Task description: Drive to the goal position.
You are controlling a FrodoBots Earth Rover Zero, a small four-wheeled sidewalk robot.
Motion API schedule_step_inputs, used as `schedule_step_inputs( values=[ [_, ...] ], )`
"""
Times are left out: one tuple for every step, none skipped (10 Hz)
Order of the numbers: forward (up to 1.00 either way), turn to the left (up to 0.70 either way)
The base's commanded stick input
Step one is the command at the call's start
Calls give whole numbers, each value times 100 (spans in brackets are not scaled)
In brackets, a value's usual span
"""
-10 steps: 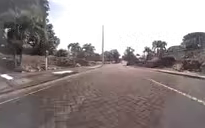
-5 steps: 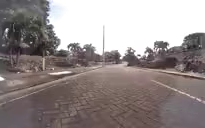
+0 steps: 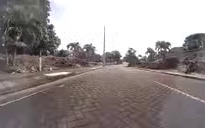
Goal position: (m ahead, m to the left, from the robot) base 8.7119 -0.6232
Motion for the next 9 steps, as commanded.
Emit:
schedule_step_inputs(
  values=[
    [70,0],
    [70,0],
    [70,0],
    [70,0],
    [70,-4],
    [70,-27],
    [70,-27],
    [70,-27],
    [70,-4]
  ],
)
